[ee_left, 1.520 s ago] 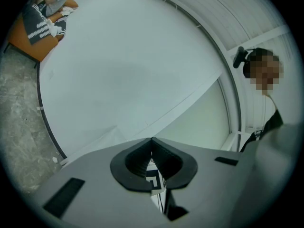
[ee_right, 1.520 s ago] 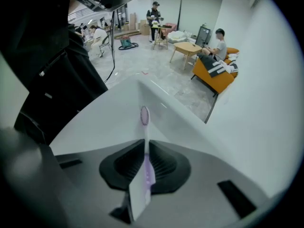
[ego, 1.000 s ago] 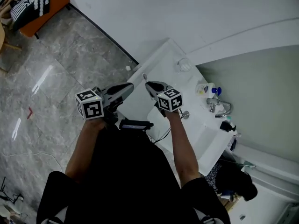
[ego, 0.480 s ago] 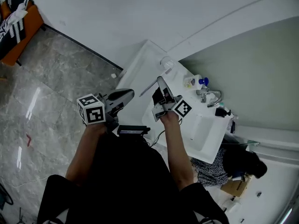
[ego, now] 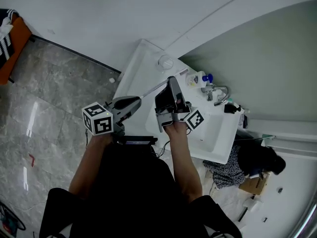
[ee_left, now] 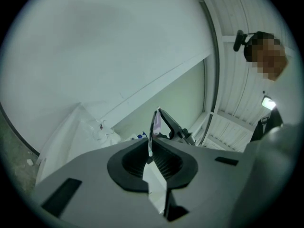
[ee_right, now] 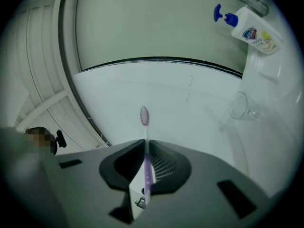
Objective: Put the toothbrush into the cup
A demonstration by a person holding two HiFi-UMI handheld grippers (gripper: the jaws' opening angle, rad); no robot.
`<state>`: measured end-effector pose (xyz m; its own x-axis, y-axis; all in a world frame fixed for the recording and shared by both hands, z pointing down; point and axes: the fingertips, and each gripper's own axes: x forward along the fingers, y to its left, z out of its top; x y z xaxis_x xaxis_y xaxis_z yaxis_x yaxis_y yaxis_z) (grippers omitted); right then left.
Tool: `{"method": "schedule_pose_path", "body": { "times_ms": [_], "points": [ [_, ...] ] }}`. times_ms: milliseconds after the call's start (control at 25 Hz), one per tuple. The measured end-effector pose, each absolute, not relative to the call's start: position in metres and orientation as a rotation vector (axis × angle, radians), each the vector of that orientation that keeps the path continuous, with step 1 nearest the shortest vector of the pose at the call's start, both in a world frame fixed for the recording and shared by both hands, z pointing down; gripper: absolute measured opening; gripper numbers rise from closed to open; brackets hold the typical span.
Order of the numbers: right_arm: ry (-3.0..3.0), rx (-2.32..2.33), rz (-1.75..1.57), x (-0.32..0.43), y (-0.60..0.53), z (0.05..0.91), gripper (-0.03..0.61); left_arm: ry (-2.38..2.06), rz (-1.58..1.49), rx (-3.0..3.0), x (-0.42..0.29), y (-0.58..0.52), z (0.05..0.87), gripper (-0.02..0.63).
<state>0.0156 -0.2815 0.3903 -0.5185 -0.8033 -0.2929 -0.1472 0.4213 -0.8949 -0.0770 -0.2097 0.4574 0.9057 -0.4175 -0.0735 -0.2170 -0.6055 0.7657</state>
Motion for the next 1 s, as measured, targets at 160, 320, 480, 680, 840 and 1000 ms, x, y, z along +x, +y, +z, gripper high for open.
{"method": "schedule_pose_path", "body": {
  "times_ms": [160,320,480,680,840,1000],
  "points": [
    [1.890,-0.779,-1.144,0.025,-0.288,0.397,0.038,-0.436,-0.335,2.245,-0.062,-0.218,0.451,0.011],
    [1.858,-0.742,-1.157,0.037,-0.293,0.402,0.038,-0.452,-0.357,2.235,-0.056,-0.224,0.447,0.011],
    [1.840,-0.715,-1.179,0.053,-0.297,0.405,0.038,-0.503,-0.408,2.198,-0.050,-0.241,0.443,0.011],
    [1.799,-0.688,-1.206,0.080,-0.298,0.414,0.038,-0.547,-0.417,2.172,-0.033,-0.256,0.442,0.011],
    [1.722,-0.674,-1.209,0.106,-0.301,0.421,0.038,-0.560,-0.375,2.157,-0.010,-0.264,0.445,0.011],
    [1.657,-0.699,-1.144,0.137,-0.313,0.424,0.037,-0.555,-0.312,2.180,0.010,-0.267,0.448,0.009]
  ]
}}
